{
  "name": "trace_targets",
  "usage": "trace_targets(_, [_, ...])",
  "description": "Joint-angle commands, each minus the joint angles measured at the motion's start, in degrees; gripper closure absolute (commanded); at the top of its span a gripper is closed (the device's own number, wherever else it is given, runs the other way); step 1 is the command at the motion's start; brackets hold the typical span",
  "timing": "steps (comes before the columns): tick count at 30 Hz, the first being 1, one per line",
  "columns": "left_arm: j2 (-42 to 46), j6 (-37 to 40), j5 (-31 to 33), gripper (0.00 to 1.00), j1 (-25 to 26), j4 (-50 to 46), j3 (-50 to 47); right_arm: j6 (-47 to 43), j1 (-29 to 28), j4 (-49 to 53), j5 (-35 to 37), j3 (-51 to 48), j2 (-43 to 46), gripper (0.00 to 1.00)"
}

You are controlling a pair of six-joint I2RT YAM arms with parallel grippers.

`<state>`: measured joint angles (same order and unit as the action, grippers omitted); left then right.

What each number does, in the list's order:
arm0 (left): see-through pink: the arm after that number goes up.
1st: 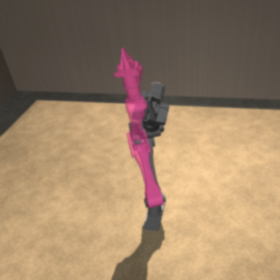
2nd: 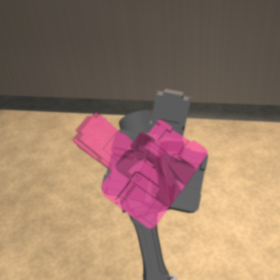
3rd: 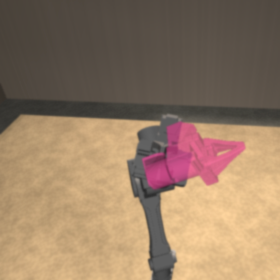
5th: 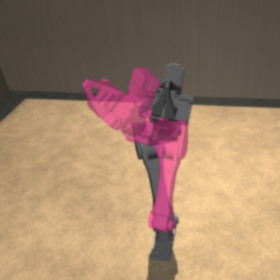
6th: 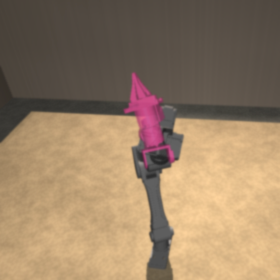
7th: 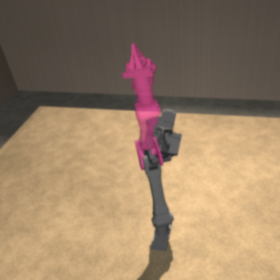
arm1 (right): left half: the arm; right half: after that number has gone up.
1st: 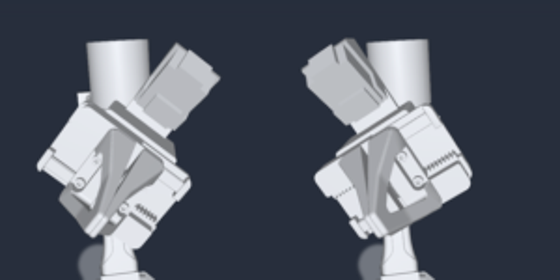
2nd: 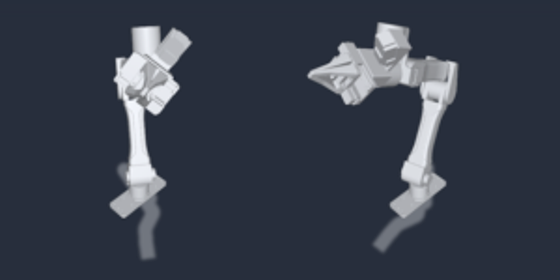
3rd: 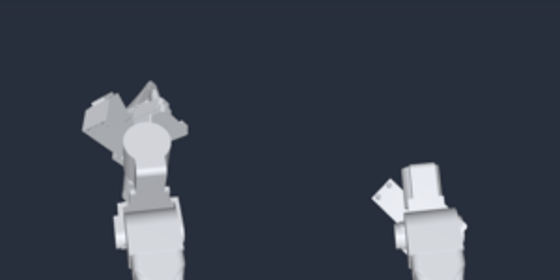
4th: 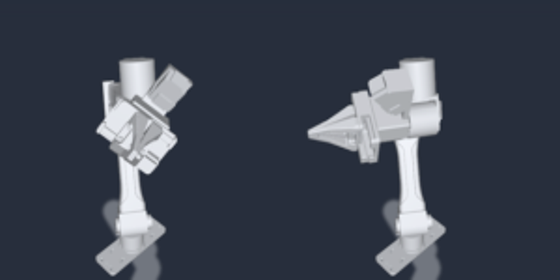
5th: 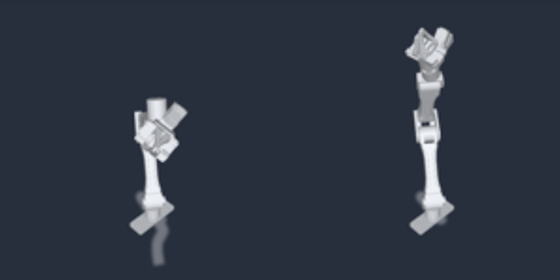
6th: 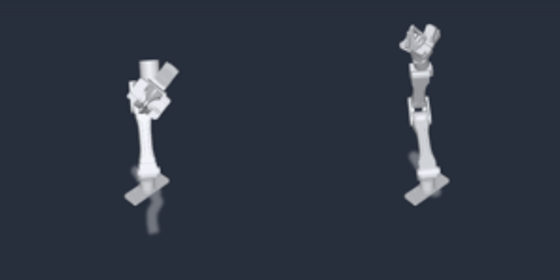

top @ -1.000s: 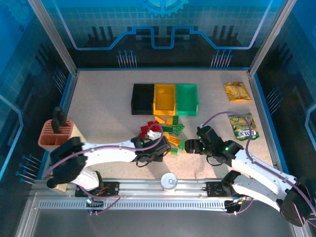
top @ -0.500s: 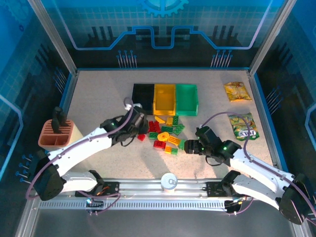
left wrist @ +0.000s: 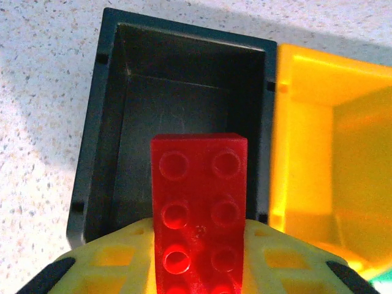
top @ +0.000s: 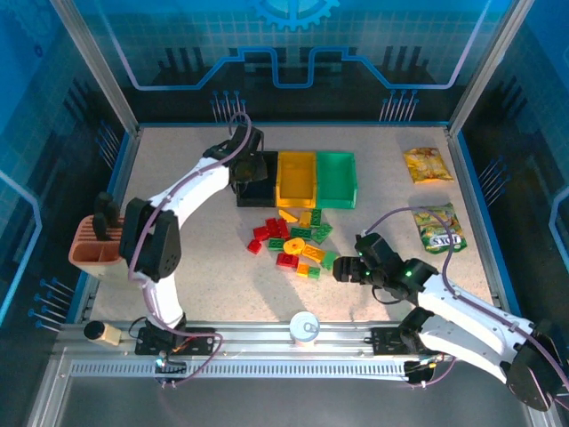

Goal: Sort the legos into containers by color

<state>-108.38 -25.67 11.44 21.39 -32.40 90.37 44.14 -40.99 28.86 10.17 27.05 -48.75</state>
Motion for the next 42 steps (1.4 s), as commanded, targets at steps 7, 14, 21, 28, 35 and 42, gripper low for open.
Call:
trace_targets(7, [-8.5,3.7,-0.8,0.67,-1.0,-6.1,8.8,-0.4,-0.9,-0.1,-0.2,1.2,-1.4,0.17])
trace_targets(14, [-4.2,2.8,-0.5,0.32,-0.5,-6.2,6.5,-0.3,-0.9,-1.7,-0.9,1.1,-3.1,0.17])
trace_targets(21, [11.6,1.1,0.7,0.29,1.3,-1.3,-8.4,-1.7,-1.0,-2.4,-1.8,2.9,-6.2,0.17])
trace_targets(28, [27.1,-3.3,0.0,0.30,5.7,3.6,-29.0,-6.6,-3.4,-5.0,-3.5,5.7,-9.4,0.11])
trace_targets(35, [33.8,-8.8,-1.2,0.32,11.3,8.9,-45.0,-5.7,-4.4,-5.4,-2.8,8.2,-14.3,0.12])
trace_targets(42, [31.3,-8.8,-3.4,0.35,12.0,12.3,-49.3,-4.2,-6.4,-7.7,-2.7,8.0,-16.3,0.13])
